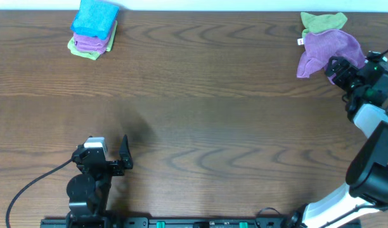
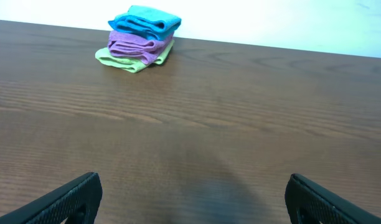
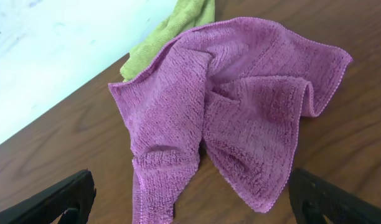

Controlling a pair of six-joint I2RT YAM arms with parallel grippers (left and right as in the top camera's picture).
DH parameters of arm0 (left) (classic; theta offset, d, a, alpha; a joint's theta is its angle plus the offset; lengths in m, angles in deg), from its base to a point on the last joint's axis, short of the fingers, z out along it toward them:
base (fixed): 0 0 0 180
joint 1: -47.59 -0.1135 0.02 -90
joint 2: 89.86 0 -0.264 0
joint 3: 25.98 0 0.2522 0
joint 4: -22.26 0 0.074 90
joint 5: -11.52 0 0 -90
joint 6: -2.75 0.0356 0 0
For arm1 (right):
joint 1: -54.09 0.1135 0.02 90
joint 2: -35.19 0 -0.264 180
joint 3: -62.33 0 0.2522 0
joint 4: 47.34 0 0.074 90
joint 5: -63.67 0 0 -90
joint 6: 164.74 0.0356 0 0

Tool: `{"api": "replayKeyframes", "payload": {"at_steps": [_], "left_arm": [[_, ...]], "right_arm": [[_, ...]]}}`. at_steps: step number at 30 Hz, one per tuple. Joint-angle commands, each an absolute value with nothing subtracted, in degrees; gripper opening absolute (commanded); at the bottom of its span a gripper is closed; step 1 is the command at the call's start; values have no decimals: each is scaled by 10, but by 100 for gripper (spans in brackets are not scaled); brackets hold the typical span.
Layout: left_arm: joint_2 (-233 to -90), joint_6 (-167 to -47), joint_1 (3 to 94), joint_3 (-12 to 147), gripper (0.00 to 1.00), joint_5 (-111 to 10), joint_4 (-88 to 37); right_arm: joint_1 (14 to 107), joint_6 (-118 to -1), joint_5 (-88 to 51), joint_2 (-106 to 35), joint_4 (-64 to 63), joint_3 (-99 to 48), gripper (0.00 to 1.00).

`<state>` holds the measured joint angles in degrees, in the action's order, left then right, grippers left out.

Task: Fold the cloth
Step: 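Reach the right gripper to the crumpled purple cloth and grasp it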

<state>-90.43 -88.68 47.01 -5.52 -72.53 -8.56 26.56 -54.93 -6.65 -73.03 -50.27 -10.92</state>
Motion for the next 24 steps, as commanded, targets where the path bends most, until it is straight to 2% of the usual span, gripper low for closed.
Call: {"api": "replayKeyframes", "payload": {"at_steps": [1, 11, 24], "left_arm": [[-901, -879, 471, -69, 95, -731, -90], [-901, -879, 471, -69, 95, -731, -90], [-901, -879, 471, -69, 95, -731, -90]], "right_arm": [[258, -520, -70, -750, -495, -144, 99], [241, -521, -76, -839, -330, -285, 99], [234, -521, -100, -856, -247, -292, 99]]}}
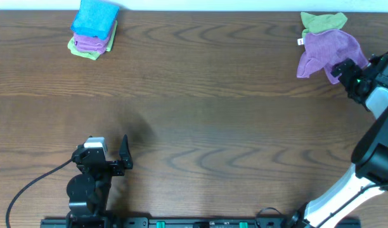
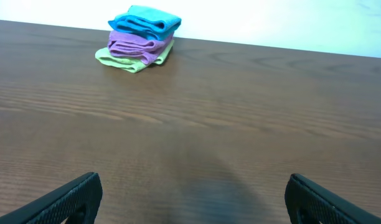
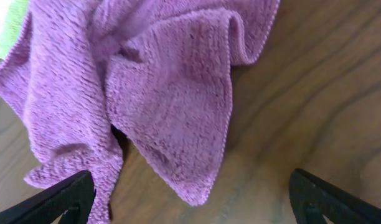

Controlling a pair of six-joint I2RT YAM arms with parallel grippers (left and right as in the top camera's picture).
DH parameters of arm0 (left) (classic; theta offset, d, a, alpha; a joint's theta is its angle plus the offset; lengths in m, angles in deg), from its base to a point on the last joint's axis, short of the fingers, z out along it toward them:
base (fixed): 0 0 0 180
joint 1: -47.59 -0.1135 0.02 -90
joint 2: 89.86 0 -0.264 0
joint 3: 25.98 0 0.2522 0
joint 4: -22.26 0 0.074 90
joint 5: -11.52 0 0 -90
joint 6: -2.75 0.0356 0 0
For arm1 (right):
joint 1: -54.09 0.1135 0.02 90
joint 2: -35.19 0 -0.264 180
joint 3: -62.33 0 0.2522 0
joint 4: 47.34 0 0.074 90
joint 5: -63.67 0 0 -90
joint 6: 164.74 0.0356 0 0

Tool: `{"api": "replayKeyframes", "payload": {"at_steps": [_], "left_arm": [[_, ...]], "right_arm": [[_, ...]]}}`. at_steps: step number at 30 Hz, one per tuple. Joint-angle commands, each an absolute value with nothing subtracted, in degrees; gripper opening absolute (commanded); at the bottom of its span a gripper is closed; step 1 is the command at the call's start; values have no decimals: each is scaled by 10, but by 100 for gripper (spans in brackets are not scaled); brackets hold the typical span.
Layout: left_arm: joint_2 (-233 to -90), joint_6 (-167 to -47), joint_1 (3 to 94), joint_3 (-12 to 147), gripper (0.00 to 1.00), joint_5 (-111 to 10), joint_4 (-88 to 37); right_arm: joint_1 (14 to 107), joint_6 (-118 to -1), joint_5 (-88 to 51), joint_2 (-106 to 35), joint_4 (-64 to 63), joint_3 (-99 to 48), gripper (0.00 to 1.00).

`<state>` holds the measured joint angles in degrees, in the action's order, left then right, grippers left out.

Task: Fold the cloth
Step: 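Reach the right gripper to the crumpled purple cloth and grasp it, then lift the purple cloth with the right gripper and drag it toward table center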

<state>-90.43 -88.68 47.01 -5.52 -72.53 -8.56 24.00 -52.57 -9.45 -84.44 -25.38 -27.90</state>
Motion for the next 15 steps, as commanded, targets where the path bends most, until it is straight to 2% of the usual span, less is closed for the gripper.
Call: {"api": "replayKeyframes", "payload": {"at_steps": [1, 8, 15], "left_arm": [[-901, -879, 471, -69, 95, -731, -90], [-901, -879, 471, -69, 95, -731, -90], [-901, -879, 471, -69, 95, -731, -90]], "right_arm": [[234, -521, -100, -862, -244, -292, 99], [234, -520, -93, -878, -264, -292, 93], [234, -513, -67, -880, -290, -292, 81]]}}
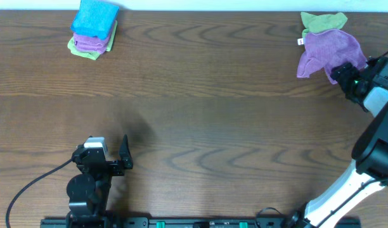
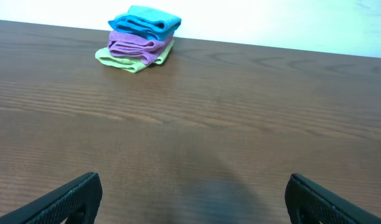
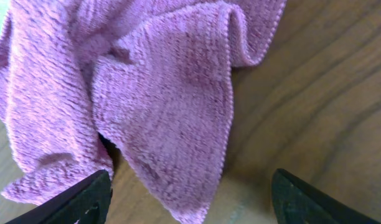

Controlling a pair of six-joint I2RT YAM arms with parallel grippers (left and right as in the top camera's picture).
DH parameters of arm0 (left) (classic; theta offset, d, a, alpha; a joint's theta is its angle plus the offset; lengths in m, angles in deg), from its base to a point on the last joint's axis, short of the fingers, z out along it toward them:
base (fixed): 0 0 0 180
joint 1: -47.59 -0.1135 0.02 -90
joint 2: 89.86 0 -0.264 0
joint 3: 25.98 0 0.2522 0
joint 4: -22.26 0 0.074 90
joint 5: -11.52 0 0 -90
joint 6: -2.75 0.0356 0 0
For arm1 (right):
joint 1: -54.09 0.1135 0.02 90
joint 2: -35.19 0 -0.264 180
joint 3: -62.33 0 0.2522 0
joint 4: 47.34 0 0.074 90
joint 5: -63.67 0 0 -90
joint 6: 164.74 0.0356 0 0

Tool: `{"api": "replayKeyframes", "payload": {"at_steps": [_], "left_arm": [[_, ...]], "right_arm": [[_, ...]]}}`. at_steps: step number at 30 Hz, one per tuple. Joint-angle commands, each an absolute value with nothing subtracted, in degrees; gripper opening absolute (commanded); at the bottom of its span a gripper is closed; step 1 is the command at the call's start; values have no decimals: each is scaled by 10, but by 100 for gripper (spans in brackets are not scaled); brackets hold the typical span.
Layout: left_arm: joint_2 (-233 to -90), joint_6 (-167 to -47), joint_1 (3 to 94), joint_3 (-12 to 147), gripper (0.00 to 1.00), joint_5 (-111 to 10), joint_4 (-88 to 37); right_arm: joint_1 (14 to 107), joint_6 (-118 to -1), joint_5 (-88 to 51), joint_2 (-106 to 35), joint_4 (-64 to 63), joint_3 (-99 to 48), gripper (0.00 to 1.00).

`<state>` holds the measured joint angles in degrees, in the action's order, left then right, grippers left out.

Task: Fold the cloth
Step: 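Lift the purple cloth with the right gripper and drag it toward table center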

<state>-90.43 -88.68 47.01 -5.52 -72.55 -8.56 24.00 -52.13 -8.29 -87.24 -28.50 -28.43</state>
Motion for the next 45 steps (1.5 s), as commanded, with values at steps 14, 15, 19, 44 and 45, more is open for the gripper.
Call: {"api": "replayKeyframes", "payload": {"at_steps": [14, 15, 19, 44, 45], "left_arm": [[-901, -879, 471, -69, 95, -731, -90], [-901, -879, 471, -69, 95, -731, -90], [-901, -879, 471, -69, 95, -731, -90], [-901, -879, 471, -69, 95, -731, -90], [-901, -879, 471, -69, 95, -731, -90]], "right_arm": [[238, -473, -19, -913, -332, -292, 37], [238, -468, -19, -913, -332, -292, 28], [237, -451, -3, -913, -333, -298, 2], [388, -597, 142, -748, -13, -509, 1], [405, -602, 142, -739, -7, -509, 1]]}}
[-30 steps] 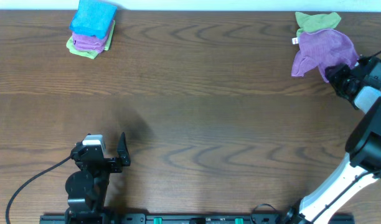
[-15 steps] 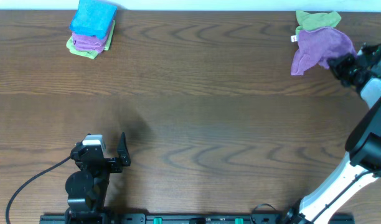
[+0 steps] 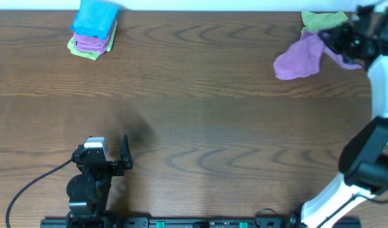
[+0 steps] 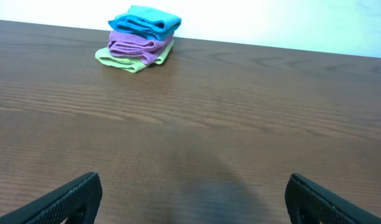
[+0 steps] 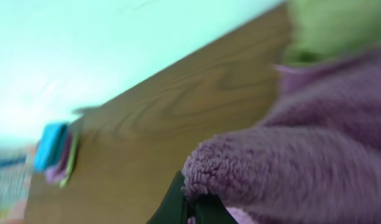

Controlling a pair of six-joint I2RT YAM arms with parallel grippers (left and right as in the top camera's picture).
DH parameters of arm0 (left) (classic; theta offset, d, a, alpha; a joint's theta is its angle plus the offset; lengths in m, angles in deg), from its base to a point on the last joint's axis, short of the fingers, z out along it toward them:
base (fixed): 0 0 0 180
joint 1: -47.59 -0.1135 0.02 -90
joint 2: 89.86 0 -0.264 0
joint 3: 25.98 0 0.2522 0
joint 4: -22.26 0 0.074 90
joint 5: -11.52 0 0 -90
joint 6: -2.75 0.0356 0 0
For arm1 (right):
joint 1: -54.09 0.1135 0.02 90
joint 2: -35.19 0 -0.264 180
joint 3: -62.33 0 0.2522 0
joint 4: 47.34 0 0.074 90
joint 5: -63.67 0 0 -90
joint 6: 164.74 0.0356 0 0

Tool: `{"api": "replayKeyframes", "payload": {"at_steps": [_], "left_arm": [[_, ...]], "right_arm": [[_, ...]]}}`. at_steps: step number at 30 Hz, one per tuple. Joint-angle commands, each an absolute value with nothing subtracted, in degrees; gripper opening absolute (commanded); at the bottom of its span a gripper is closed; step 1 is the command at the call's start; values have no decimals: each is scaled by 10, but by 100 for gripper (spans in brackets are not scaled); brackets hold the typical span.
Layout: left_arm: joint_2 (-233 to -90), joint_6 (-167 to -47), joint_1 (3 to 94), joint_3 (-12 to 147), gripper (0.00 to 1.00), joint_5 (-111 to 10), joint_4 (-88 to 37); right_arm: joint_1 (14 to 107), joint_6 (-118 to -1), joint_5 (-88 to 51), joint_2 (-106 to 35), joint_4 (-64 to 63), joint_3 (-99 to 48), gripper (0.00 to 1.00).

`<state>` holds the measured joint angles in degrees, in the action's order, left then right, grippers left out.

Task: Fold the cloth
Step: 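Lift the purple cloth with the right gripper and drag it toward table center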

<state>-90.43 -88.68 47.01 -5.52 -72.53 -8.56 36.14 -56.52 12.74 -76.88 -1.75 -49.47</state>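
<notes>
The purple cloth point(image 3: 297, 60) hangs bunched and lifted near the table's far right, its free end trailing left. My right gripper point(image 3: 338, 42) is shut on its upper edge; in the right wrist view the cloth point(image 5: 315, 168) fills the lower right and the closed jaws pinch it at the gripper point(image 5: 193, 210). My left gripper point(image 3: 123, 155) rests open at the near left, far from the cloth, with nothing between its fingers point(image 4: 69, 198).
A crumpled green cloth point(image 3: 323, 19) lies at the far right edge, just behind the purple one. A stack of folded blue, purple and green cloths point(image 3: 92, 28) sits at the far left corner, also seen as the stack point(image 4: 141, 38). The brown table point(image 3: 200, 114) stretches between.
My right gripper was open just over the purple cloth lying on the table. Now it is shut on the cloth, higher and further back, and the cloth has been pulled left off the green one.
My right gripper stood open right of the crumpled purple cloth, then sat lower and closer over its near corner at the two later moments. Now it holds the cloth, lifted. The left arm and the folded stack have not moved.
</notes>
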Motion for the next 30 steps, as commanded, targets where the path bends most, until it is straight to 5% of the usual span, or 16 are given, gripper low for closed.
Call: {"api": "replayKeyframes", "payload": {"at_steps": [1, 14, 16, 17, 18, 19, 28, 30], "left_arm": [[-901, -879, 471, -69, 95, -731, -90], [-901, -879, 471, -69, 95, -731, -91], [-901, -879, 471, -69, 95, -731, -90], [-901, -879, 471, -69, 95, -731, -90], [-901, -879, 471, -69, 95, -731, -90], [-901, -879, 471, -69, 95, -731, -90], [-901, -879, 471, -69, 95, -731, -90], [-901, -879, 471, -69, 95, -731, -90]], "right_arm": [[423, -607, 142, -732, 0, -509, 1], [635, -627, 140, -677, 52, -509, 1], [647, -629, 140, -675, 61, -509, 22], [651, -629, 140, -675, 66, -509, 23], [654, -629, 140, -675, 70, -509, 3], [655, -628, 140, -675, 74, -509, 1], [658, -637, 137, -675, 97, -509, 1], [658, -659, 104, -675, 115, -509, 8]]}}
